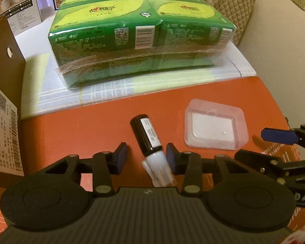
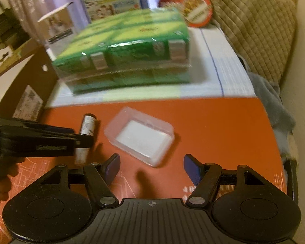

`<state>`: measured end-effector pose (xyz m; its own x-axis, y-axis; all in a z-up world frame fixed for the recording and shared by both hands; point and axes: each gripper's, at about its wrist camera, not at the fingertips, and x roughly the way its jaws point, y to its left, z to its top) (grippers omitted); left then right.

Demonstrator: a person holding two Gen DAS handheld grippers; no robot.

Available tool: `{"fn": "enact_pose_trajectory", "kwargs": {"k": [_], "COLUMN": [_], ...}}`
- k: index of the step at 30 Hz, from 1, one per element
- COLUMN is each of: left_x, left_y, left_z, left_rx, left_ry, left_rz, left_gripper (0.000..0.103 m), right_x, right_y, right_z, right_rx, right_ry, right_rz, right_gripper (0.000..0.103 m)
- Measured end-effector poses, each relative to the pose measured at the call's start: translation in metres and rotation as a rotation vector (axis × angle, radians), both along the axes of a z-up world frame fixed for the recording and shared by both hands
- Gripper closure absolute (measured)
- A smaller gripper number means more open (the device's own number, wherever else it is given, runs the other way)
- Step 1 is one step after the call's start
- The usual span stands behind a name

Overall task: Organize rigid objects
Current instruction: 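Lower the left gripper onto the small white-capped dark bottle and close it, then lower the right gripper onto the clear plastic box and close it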

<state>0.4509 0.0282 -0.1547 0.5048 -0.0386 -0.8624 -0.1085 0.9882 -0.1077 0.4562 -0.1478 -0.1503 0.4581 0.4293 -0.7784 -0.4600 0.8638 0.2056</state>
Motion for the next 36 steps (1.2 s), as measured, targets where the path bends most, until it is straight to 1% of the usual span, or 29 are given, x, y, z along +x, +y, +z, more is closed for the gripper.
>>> {"fn": "enact_pose_trajectory", "kwargs": {"k": [1, 2, 4, 8, 10, 13, 16, 18, 20, 21, 24, 26, 32, 36], "left_x": [0.001, 0.002, 0.002, -0.004, -0.009, -0.018, -0.029, -0.036, -0.044, -0.047, -0.053, -0.056, -0.057, -0.053], "left_y": [0.001, 0.002, 0.002, 0.006, 0.012, 0.021, 0.03, 0.037, 0.041, 0.042, 0.044, 0.046, 0.048, 0.046], "left_z": [-0.001, -0.003, -0.004, -0.004, -0.004, -0.004, -0.004, -0.003, -0.002, -0.002, -0.001, -0.001, -0.001, -0.002], "left_rx": [-0.003, -0.006, -0.003, 0.026, 0.027, 0.029, 0.026, 0.021, 0.018, 0.018, 0.017, 0.011, 0.003, 0.015], "left_ry": [-0.002, -0.002, -0.007, -0.014, -0.014, -0.007, 0.0, 0.004, 0.01, 0.011, 0.017, 0.022, 0.028, 0.03], "left_rz": [-0.001, -0.003, -0.013, -0.014, 0.001, 0.027, 0.053, 0.07, 0.083, 0.085, 0.091, 0.099, 0.109, 0.103], "left_gripper": [0.075, 0.083, 0.084, 0.084, 0.084, 0.084, 0.084, 0.084, 0.084, 0.084, 0.084, 0.084, 0.084, 0.083], "right_x": [0.001, 0.002, 0.004, 0.009, 0.013, 0.016, 0.023, 0.033, 0.045, 0.05, 0.064, 0.066, 0.04, 0.027], "right_y": [0.003, 0.007, 0.013, 0.026, 0.031, 0.038, 0.043, 0.044, 0.043, 0.042, 0.037, 0.035, 0.044, 0.056], "right_z": [0.001, 0.002, 0.002, 0.001, -0.001, -0.002, -0.003, -0.003, -0.004, -0.005, -0.013, -0.016, -0.013, -0.016], "right_rx": [-0.003, -0.011, -0.037, -0.098, -0.12, -0.126, -0.136, -0.109, -0.07, -0.043, 0.021, 0.057, 0.026, -0.039], "right_ry": [-0.013, -0.027, -0.064, -0.14, -0.151, -0.177, -0.202, -0.181, -0.137, -0.109, 0.018, 0.073, 0.053, 0.007], "right_rz": [0.018, 0.038, 0.072, 0.159, 0.2, 0.269, 0.293, 0.297, 0.27, 0.255, 0.205, 0.202, 0.254, 0.242], "right_gripper": [0.037, 0.037, 0.037, 0.037, 0.037, 0.037, 0.037, 0.037, 0.037, 0.037, 0.037, 0.037, 0.037, 0.037]}}
